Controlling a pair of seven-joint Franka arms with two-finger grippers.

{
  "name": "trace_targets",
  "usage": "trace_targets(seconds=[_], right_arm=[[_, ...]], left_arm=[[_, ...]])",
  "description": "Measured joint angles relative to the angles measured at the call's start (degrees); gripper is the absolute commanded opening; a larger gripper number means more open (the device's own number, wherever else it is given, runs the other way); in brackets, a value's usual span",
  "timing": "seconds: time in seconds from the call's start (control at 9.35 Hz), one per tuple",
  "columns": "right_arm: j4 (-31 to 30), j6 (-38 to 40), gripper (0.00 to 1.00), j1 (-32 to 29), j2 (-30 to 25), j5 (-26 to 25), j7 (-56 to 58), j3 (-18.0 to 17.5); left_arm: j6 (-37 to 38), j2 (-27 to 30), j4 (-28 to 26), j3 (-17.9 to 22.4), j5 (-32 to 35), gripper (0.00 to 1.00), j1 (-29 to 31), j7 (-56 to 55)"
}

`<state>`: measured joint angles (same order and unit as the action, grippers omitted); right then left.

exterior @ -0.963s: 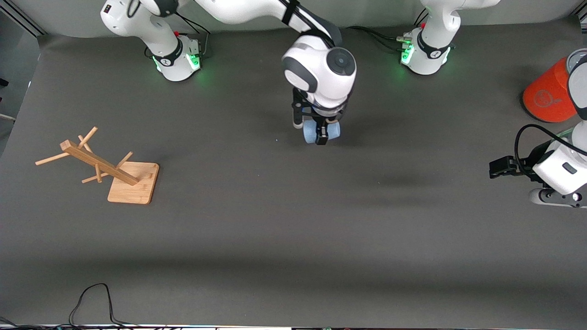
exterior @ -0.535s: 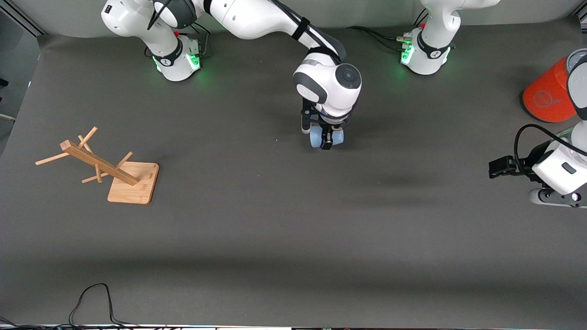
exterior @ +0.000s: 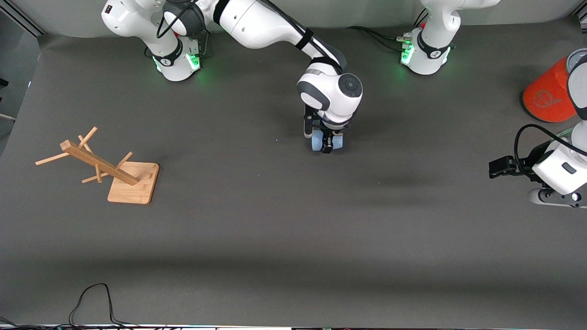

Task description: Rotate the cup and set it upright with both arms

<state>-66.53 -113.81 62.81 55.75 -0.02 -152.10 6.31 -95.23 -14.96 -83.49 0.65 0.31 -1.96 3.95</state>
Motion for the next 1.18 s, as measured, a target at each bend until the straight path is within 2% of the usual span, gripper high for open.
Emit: trace_targets(seconds=[0.75,1.18], right_arm=[[1.6,0.1,1.0,0.0,-0.8,-0.1,-0.1,0.3],[2.2,14.6,1.0,-0.4,-9.5,0.0,4.2,0.7]], left_arm=[[0.0,0.0,0.0,-0.1,-0.2,1.0,-0.3,0.2],[0.2,0.0,0.9,-0.3,-0.3,1.0,-5.2,-0.1]])
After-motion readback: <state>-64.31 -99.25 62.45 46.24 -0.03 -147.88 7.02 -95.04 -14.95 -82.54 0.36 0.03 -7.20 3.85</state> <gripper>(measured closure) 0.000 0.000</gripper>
